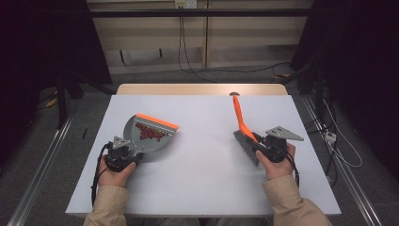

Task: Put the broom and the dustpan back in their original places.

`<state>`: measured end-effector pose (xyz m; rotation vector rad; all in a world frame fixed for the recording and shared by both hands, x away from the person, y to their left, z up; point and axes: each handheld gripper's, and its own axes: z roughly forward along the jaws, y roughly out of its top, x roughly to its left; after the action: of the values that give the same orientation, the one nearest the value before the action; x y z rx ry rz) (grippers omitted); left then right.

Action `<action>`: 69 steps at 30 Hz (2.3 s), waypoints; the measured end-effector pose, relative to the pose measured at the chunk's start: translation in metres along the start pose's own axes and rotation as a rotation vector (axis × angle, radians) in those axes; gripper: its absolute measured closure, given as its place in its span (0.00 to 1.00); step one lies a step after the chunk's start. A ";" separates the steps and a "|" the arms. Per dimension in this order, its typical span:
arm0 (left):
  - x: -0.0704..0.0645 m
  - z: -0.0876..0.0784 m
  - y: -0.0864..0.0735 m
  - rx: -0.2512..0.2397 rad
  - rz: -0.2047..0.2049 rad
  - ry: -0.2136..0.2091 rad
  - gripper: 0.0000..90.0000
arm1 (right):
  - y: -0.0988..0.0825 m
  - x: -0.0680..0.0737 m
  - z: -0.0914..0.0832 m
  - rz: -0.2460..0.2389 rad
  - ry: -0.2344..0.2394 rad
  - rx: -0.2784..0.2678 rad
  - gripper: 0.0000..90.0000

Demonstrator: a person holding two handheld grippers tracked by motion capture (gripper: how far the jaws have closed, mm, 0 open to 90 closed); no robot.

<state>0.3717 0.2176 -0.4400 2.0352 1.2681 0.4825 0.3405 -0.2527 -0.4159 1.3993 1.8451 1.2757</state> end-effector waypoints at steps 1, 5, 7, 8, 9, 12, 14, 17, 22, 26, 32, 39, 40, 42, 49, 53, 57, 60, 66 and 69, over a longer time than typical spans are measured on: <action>0.001 0.000 0.000 0.007 0.004 0.004 0.71 | 0.000 0.000 0.000 -0.001 -0.001 -0.001 0.79; 0.003 0.000 -0.001 0.006 -0.014 0.020 0.71 | 0.000 0.001 0.000 -0.006 0.003 -0.001 0.79; 0.004 0.001 -0.001 0.008 -0.024 0.024 0.71 | 0.000 0.001 0.000 -0.006 0.001 -0.001 0.79; 0.004 0.001 -0.001 0.014 -0.026 0.025 0.71 | 0.000 0.001 0.000 -0.005 0.002 0.000 0.79; 0.005 0.001 -0.001 0.011 -0.032 0.030 0.71 | 0.000 0.001 0.000 -0.004 0.001 0.000 0.79; 0.006 0.002 -0.001 0.012 -0.039 0.039 0.71 | -0.001 0.001 0.000 -0.005 0.002 -0.003 0.79; 0.006 0.003 -0.001 0.015 -0.045 0.038 0.71 | -0.001 0.001 0.000 -0.006 0.002 -0.003 0.79; 0.007 0.005 0.000 0.022 -0.055 0.044 0.71 | 0.000 0.002 0.000 -0.007 0.003 -0.004 0.79; 0.007 0.007 0.001 0.028 -0.066 0.057 0.71 | 0.000 0.002 0.000 -0.009 0.006 -0.005 0.79; 0.007 0.010 0.002 0.039 -0.083 0.061 0.71 | -0.001 0.002 0.001 -0.006 0.005 -0.007 0.79; 0.006 0.011 0.002 0.042 -0.093 0.060 0.71 | -0.001 0.004 0.005 0.016 0.009 -0.022 0.79; 0.005 0.011 0.002 0.046 -0.101 0.067 0.71 | -0.001 0.012 0.012 0.012 0.025 -0.033 0.79; 0.004 0.011 0.002 0.045 -0.098 0.068 0.70 | -0.001 0.012 0.013 0.014 0.028 -0.028 0.79; 0.004 0.010 0.002 0.040 -0.099 0.066 0.69 | -0.002 0.012 0.016 0.017 0.024 -0.022 0.79; -0.001 0.006 0.001 0.034 -0.099 0.034 0.62 | -0.009 0.007 0.021 0.049 0.017 0.002 0.79; -0.004 0.004 0.000 0.027 -0.097 0.014 0.61 | -0.011 0.004 0.020 0.061 0.006 0.006 0.79; -0.005 0.004 -0.001 0.024 -0.092 0.007 0.61 | -0.012 0.000 0.018 0.071 -0.002 0.000 0.79; -0.006 0.004 -0.002 0.026 -0.085 0.002 0.59 | -0.013 -0.003 0.016 0.074 -0.018 -0.003 0.79; -0.006 0.003 -0.002 0.022 -0.083 -0.008 0.58 | -0.015 -0.008 0.013 0.080 -0.040 -0.003 0.78; -0.007 0.001 -0.003 0.022 -0.078 -0.006 0.58 | -0.016 -0.010 0.012 0.075 -0.051 -0.005 0.77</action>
<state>0.3678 0.2115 -0.4425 1.9950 1.3498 0.4278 0.3461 -0.2583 -0.4365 1.4975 1.7692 1.2685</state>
